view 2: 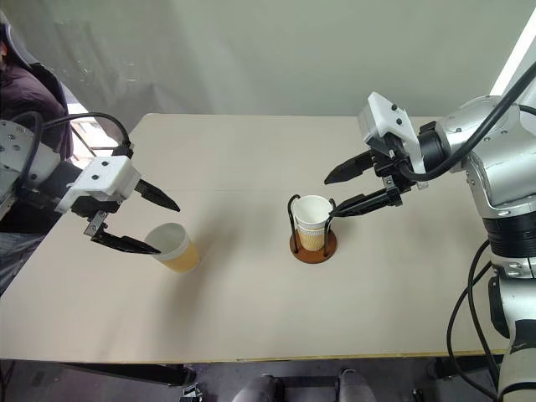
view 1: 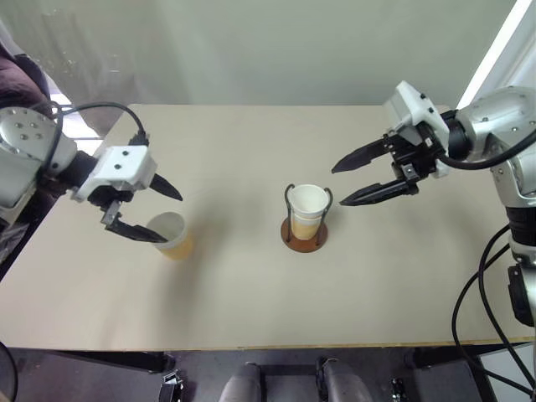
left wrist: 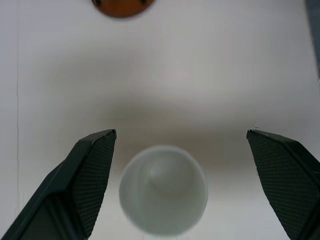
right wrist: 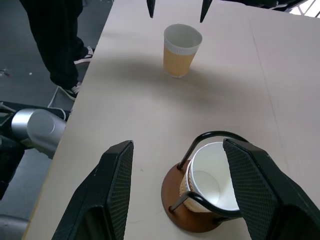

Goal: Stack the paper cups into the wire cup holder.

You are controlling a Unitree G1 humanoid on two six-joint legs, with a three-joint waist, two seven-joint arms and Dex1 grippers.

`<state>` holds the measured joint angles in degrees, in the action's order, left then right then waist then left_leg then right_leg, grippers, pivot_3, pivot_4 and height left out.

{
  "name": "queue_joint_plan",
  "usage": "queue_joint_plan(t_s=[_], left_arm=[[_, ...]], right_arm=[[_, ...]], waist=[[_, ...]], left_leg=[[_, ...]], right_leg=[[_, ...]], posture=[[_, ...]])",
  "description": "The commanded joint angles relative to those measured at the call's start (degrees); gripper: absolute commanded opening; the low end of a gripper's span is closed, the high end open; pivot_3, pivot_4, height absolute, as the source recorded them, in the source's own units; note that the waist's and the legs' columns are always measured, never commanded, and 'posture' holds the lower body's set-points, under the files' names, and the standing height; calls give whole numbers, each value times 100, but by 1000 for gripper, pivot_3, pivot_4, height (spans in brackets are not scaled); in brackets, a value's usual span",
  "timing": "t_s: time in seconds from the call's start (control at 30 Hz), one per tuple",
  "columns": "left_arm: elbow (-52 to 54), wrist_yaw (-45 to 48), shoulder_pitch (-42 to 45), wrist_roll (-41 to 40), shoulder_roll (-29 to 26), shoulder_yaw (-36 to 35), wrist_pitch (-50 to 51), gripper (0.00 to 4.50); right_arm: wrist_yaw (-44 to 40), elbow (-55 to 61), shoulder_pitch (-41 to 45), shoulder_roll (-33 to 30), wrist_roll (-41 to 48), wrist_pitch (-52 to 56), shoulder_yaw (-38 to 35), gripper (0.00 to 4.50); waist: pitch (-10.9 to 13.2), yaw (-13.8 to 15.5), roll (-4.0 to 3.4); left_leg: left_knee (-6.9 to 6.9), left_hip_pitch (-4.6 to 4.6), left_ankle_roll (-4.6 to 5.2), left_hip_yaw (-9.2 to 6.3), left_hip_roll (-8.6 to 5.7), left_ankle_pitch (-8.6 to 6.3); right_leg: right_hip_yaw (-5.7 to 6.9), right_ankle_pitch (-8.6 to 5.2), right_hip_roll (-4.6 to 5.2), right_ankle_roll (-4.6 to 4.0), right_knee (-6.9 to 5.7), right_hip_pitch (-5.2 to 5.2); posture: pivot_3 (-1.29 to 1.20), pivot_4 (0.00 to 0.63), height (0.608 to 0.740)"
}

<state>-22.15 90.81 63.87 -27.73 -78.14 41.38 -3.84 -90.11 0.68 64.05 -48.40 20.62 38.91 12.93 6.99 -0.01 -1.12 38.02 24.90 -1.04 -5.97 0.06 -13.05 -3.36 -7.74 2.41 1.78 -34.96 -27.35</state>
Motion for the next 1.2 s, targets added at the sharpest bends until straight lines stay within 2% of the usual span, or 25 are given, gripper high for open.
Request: queue_joint_plan(t_s=[0.03,0.33,0.57,0.87,1.2], left_arm=[[-56,169,4,275,-87,-46,-296,4500],[-45,169,-99,647,30,-55,-386,4500],[-174,169,-275,1099,-149,-6,-810,4500],[-40,169,-776,1042,-415,-141,-966,4500],[-157,169,-1014,1275,-178,-340,-1098,4500]], right_arm=[[-90,-21,173,-29,46,-27,-17,2889],[-164,-71,259,-71,29,37,24,2889],[-229,-72,273,-137,21,50,47,2889],[-239,-183,347,-160,58,-49,155,2889],[-239,-137,340,-141,51,-90,166,2889]], waist=[[0,-5,0],[-2,-10,4],[-3,-15,5],[-4,-23,7],[-5,-24,8]], left_leg=[[0,0,-1,0,0,0],[-6,3,-3,2,0,-1],[-7,3,-4,1,1,-2],[-8,3,-4,1,2,-3],[-8,3,-5,2,2,-3]], right_leg=[[0,0,0,-1,0,-2],[0,-3,1,-8,2,-7],[0,-2,1,-8,1,-8],[1,-1,1,-12,0,-11],[0,3,1,-22,0,-13]], posture=[[0,150,740],[0,150,740],[0,150,740],[0,150,740],[0,150,740]])
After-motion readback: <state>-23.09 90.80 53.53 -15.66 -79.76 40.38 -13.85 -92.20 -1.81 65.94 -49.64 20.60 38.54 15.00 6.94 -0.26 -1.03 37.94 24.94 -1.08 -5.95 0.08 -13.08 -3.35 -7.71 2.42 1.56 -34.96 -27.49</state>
